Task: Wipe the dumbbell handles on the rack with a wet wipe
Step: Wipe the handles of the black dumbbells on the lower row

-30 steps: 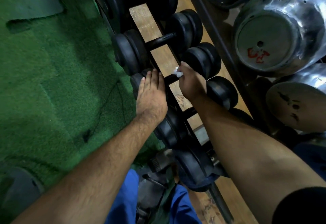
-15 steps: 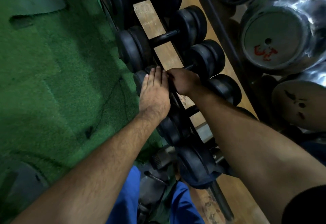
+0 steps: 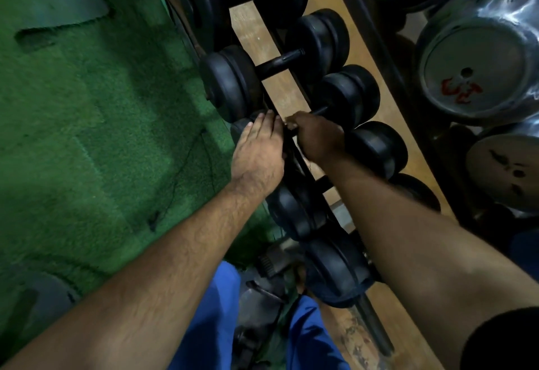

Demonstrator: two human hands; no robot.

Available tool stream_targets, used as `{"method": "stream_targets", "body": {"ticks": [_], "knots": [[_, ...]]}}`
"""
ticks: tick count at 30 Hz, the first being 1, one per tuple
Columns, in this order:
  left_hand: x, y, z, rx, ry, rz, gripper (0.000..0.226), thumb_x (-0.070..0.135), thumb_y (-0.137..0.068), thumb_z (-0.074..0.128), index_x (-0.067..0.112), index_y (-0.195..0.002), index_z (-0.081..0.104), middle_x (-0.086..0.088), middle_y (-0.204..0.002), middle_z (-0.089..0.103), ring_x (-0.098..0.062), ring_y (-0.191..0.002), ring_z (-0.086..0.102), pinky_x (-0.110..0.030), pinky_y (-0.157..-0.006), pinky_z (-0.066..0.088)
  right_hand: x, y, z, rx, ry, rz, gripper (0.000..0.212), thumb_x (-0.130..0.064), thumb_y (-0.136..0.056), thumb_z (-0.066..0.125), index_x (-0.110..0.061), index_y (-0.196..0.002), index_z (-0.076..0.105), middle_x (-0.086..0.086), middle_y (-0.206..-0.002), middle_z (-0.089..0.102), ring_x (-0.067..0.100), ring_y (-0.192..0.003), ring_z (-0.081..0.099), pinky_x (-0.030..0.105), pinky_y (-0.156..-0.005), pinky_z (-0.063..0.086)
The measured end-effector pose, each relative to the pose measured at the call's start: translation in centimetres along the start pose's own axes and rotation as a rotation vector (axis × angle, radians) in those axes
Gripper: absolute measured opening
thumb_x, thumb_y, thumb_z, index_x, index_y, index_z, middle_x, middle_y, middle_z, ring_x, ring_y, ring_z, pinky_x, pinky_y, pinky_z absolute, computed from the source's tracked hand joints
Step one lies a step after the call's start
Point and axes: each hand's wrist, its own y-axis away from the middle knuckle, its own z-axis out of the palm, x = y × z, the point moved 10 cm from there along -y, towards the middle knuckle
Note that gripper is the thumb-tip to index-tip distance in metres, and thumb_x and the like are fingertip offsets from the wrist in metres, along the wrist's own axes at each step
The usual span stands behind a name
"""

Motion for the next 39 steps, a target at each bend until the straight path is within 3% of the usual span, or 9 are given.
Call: {"method": "stream_targets", "body": {"ticks": [4, 9, 12, 17, 22, 30, 33, 36, 39], "knots": [[-0.6, -0.4, -0.3, -0.051, -0.007, 0.051, 0.08, 0.031, -0.091, 0.062, 0.011, -0.155, 0.018, -0.007, -0.163, 0.015, -0.021, -0.151, 0.012, -0.036, -0.123, 0.01, -0.5, 1.2, 0.4, -0.087, -0.11, -0.028, 0.038, -0.038, -0.093, 0.042, -0.039, -0.126, 0.061, -0.008, -0.121, 0.069, 0.02, -0.11, 0.064, 0.031, -0.088, 0.051], [-0.5, -0.4, -0.2, -0.115, -0.024, 0.109, 0.083, 0.035, -0.09, 0.062, 0.01, -0.155, 0.016, -0.008, -0.163, 0.015, -0.023, -0.15, 0.013, -0.036, -0.123, 0.013, 1.5, 1.2, -1.0, 0.069, -0.428, 0.2, 0.037, -0.02, -0.095, 0.045, -0.021, -0.125, 0.067, -0.001, -0.127, 0.067, 0.019, -0.119, 0.06, 0.037, -0.102, 0.049], [-0.6, -0.4, 0.0, -0.146, -0.038, 0.119, 0.083, 0.033, -0.091, 0.061, 0.009, -0.155, 0.013, -0.008, -0.163, 0.012, -0.023, -0.151, 0.01, -0.037, -0.123, 0.012, 0.5, 1.1, -0.2, 0.064, -0.657, 0.34, 0.033, -0.013, -0.093, 0.046, -0.017, -0.118, 0.068, 0.003, -0.116, 0.069, 0.022, -0.105, 0.065, 0.032, -0.085, 0.053], [-0.7, -0.8, 0.3, -0.285, -0.015, 0.148, 0.088, 0.025, -0.09, 0.062, 0.01, -0.156, 0.006, -0.007, -0.165, 0.002, -0.022, -0.152, 0.002, -0.035, -0.123, 0.008, 1.3, 2.8, -0.4, 0.126, -0.977, 0.591, 0.025, -0.002, -0.096, 0.048, -0.019, -0.093, 0.066, -0.003, -0.074, 0.062, -0.003, -0.044, 0.049, 0.017, -0.045, 0.036], [-0.9, -1.0, 0.3, -0.357, 0.003, 0.171, 0.091, 0.019, -0.086, 0.064, 0.009, -0.156, 0.007, -0.008, -0.165, 0.002, -0.024, -0.152, 0.002, -0.036, -0.123, 0.009, -0.2, 2.7, -1.3, 0.088, -1.181, 0.694, 0.028, -0.009, -0.1, 0.041, -0.021, -0.085, 0.062, -0.007, -0.078, 0.067, 0.007, -0.045, 0.044, 0.02, -0.046, 0.029], [-0.7, -1.4, 0.0, -0.357, -0.04, 0.156, 0.091, 0.017, -0.084, 0.067, 0.011, -0.156, 0.012, -0.007, -0.164, 0.007, -0.022, -0.151, 0.009, -0.034, -0.122, 0.017, 0.7, 0.7, -1.0, 0.154, -1.215, 0.801, 0.015, -0.012, -0.097, 0.05, -0.014, -0.105, 0.062, 0.009, -0.074, 0.055, 0.01, -0.045, 0.045, 0.019, -0.039, 0.028], [-1.0, -2.2, -1.2, -0.391, -0.019, 0.1, 0.066, 0.027, -0.086, 0.062, 0.018, -0.147, 0.04, -0.006, -0.155, 0.036, -0.025, -0.141, 0.037, -0.039, -0.11, 0.04, 1.2, -0.7, -1.4, 0.19, -1.152, 0.762, 0.016, -0.013, -0.097, 0.05, -0.015, -0.107, 0.063, 0.009, -0.08, 0.059, 0.015, -0.054, 0.051, 0.025, -0.045, 0.036], [-1.3, -4.7, -5.8, -0.186, -0.022, 0.01, 0.029, 0.038, -0.088, 0.056, 0.022, -0.109, 0.067, -0.005, -0.109, 0.068, -0.031, -0.102, 0.064, -0.038, -0.077, 0.054, 1.6, -3.6, -3.0, 0.326, -0.898, 0.595, 0.027, -0.024, -0.092, 0.054, -0.01, -0.105, 0.072, 0.009, -0.094, 0.072, 0.027, -0.082, 0.067, 0.037, -0.071, 0.053], [-1.3, -7.8, -9.5, 0.078, -0.057, 0.012, 0.023, 0.032, -0.09, 0.055, 0.016, -0.105, 0.063, -0.006, -0.107, 0.061, -0.029, -0.103, 0.058, -0.04, -0.079, 0.049, 0.7, -6.2, -4.7, 0.41, -0.637, 0.434, 0.033, -0.03, -0.094, 0.051, -0.012, -0.112, 0.072, 0.006, -0.108, 0.073, 0.025, -0.103, 0.066, 0.034, -0.087, 0.051]]}}
